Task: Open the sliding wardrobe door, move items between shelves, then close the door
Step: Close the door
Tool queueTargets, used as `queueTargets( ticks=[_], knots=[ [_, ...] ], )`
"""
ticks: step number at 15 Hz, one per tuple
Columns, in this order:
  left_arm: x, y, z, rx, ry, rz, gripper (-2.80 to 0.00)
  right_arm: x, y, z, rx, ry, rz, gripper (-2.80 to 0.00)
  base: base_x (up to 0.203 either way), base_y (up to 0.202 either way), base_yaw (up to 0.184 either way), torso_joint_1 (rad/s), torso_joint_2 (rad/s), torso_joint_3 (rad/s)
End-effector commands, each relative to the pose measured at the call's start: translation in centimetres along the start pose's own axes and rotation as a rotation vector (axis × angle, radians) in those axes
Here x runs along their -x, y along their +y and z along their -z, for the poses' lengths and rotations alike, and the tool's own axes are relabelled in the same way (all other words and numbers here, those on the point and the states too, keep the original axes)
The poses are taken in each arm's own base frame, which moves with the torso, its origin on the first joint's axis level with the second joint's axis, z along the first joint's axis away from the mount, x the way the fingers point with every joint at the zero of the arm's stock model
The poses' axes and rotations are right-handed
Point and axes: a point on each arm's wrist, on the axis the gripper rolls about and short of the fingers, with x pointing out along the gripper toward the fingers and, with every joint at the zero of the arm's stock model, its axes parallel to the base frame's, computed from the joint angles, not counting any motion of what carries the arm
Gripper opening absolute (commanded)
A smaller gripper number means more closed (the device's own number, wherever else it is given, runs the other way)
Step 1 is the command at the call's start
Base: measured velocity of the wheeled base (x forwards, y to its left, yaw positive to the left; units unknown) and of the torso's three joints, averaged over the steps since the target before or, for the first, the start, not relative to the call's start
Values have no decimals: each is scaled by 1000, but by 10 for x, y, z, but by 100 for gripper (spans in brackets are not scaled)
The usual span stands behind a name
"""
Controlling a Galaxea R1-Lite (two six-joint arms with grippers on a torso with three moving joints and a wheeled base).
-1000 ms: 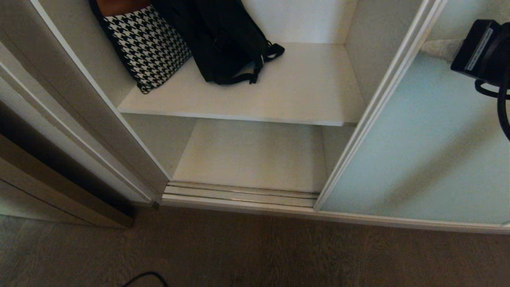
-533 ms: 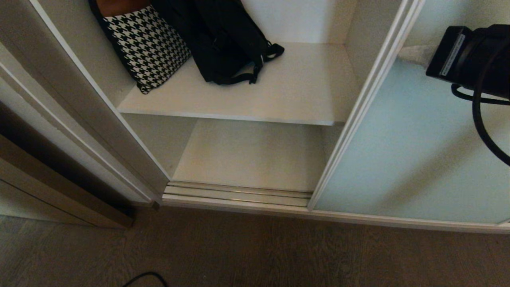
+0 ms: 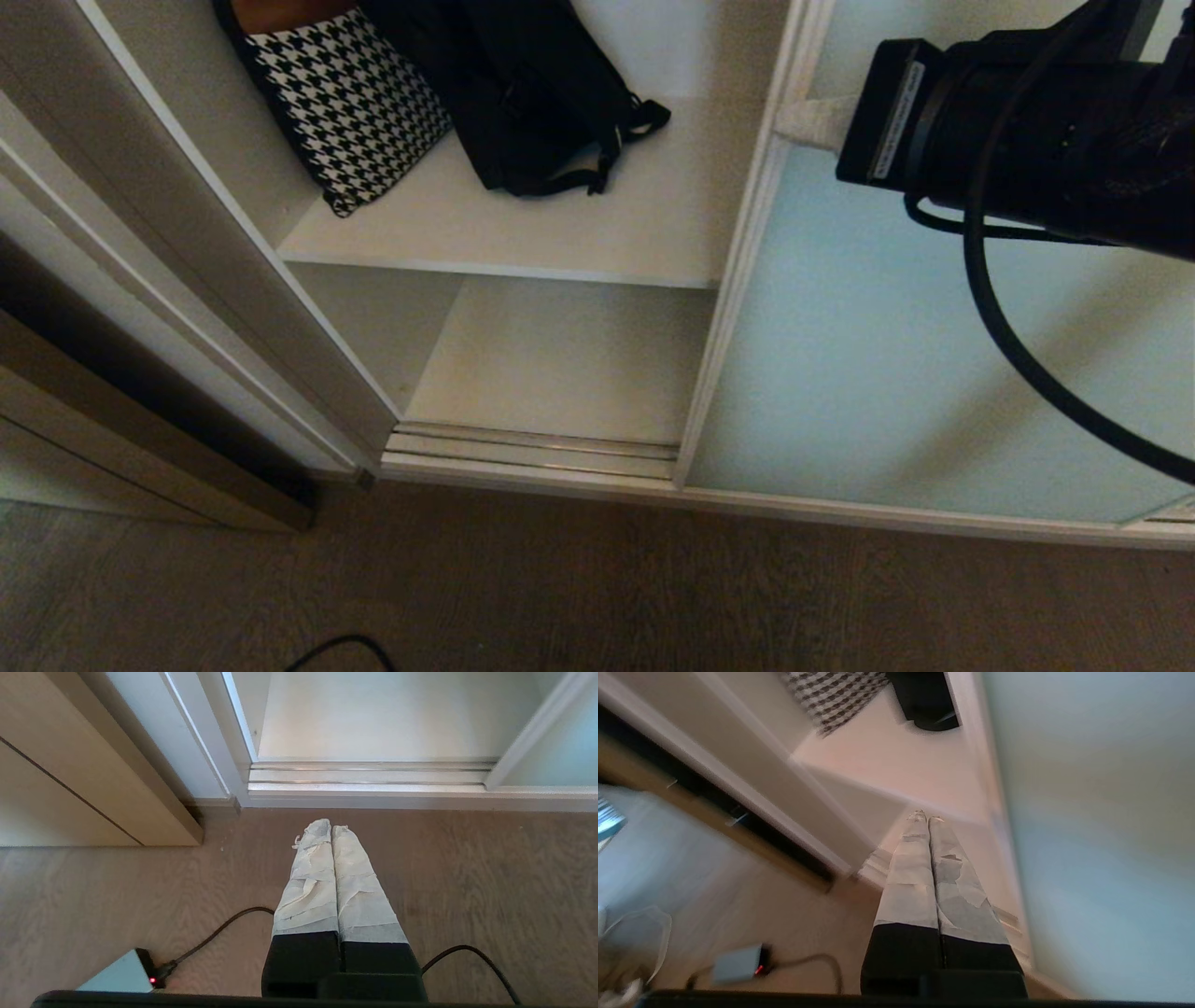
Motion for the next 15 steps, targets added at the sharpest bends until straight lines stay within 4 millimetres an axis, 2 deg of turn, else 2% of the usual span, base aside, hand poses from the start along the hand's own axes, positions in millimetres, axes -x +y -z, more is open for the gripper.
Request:
queueTargets(
  ticks=[1,5,9,15],
  knots=[
    [0,0,0,-1,1,0,-280,5,22,1,20,-2,-53,-280,0,0,0,0,0,0],
    [0,0,0,-1,0,0,-280,58,16,-17,32,-61,-70,-280,0,0,0,0,0,0],
    [0,0,0,-1,1,0,-280,113,-9,-19,72,-101,-16,-280,0,0,0,0,0,0],
    [0,0,0,0,1,1,-280,163,-54,-24,131,-208,302,-280,0,0,0,0,0,0]
  ],
)
